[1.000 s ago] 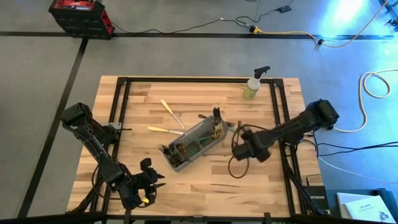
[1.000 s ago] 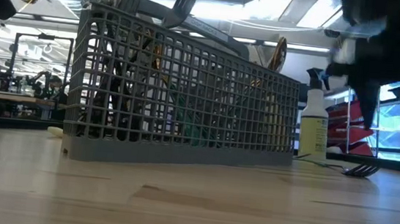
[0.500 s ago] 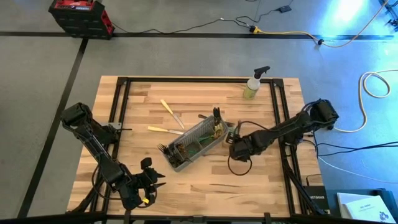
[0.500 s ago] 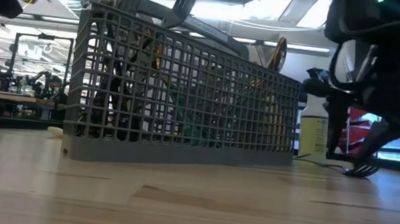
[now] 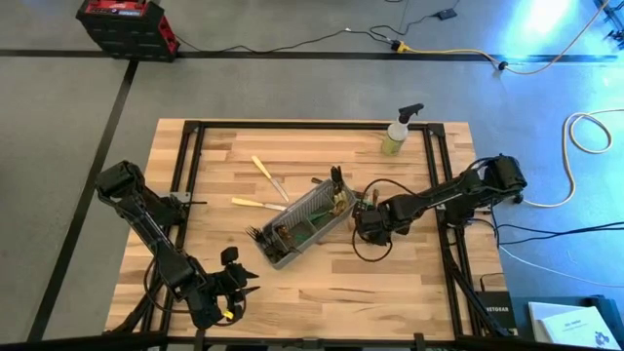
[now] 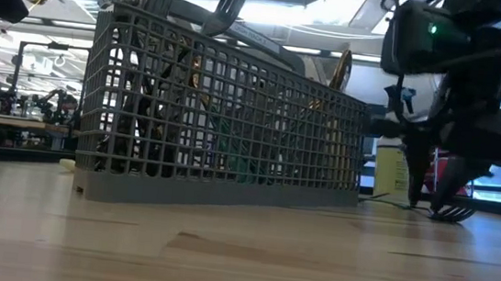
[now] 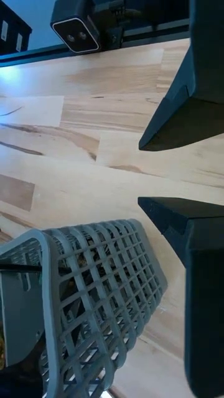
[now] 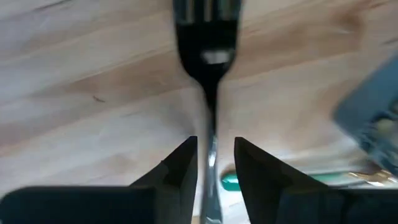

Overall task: Sort silverware
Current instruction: Put the fork into the silverware tray

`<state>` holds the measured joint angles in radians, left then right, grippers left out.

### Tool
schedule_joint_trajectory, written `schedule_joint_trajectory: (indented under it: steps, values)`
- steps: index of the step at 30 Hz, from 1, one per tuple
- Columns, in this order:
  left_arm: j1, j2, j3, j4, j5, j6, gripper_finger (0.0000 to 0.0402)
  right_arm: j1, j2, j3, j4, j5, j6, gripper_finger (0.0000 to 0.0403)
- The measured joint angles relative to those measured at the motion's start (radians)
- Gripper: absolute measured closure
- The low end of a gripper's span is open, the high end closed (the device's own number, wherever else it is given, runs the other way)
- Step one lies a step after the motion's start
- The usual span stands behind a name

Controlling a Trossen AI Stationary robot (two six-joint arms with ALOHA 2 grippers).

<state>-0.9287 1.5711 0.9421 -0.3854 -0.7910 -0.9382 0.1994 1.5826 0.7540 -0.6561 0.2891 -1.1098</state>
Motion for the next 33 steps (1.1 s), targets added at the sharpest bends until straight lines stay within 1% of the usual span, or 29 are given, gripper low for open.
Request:
schedule_joint_trajectory:
  steps: [5,8,11,13,14,16,19,23,25,27,30,33]
  values:
    - [0.000,0.000,0.000,0.000,0.002,0.000,0.0286,0.007,0.062,0.007,-0.012,0.016,-0.025,0.0336]
    - [0.000,0.000,0.000,0.001,0.002,-0.001,0.0286,0.020,0.068,0.008,-0.019,0.049,-0.021,0.0359]
    - [0.000,0.000,0.000,0.001,0.003,0.002,0.0286,0.046,0.071,0.045,-0.073,0.048,0.039,0.0392]
    - [0.000,0.000,0.000,0.001,0.002,0.003,0.0286,0.074,0.073,0.074,-0.099,0.027,0.102,0.0397]
    - [0.000,0.000,0.000,0.002,0.002,0.003,0.0286,0.094,0.074,0.095,-0.103,0.005,0.138,0.0396]
    - [0.000,0.000,0.000,0.003,0.003,-0.001,0.0286,0.136,0.074,0.142,-0.110,-0.071,0.219,0.0399]
    - [-0.003,0.001,0.000,0.004,0.006,-0.004,0.0286,0.205,0.074,0.218,-0.178,-0.191,0.352,0.0400]
    - [-0.007,0.001,0.000,0.004,0.006,-0.005,0.0286,0.275,0.074,0.357,-0.179,-0.344,0.556,0.0401]
    - [-0.007,0.001,0.000,0.004,0.006,-0.005,0.0286,0.292,0.074,0.443,-0.132,-0.408,0.638,0.0402]
    - [-0.007,0.001,0.000,0.004,0.005,-0.005,0.0286,0.293,0.073,0.528,-0.034,-0.451,0.688,0.0402]
    - [-0.006,0.001,0.000,0.004,0.005,-0.004,0.0286,0.289,0.073,0.642,0.159,-0.458,0.715,0.0402]
    - [-0.006,0.001,0.000,0.004,0.004,-0.001,0.0286,0.267,0.071,0.715,0.375,-0.459,0.714,0.0402]
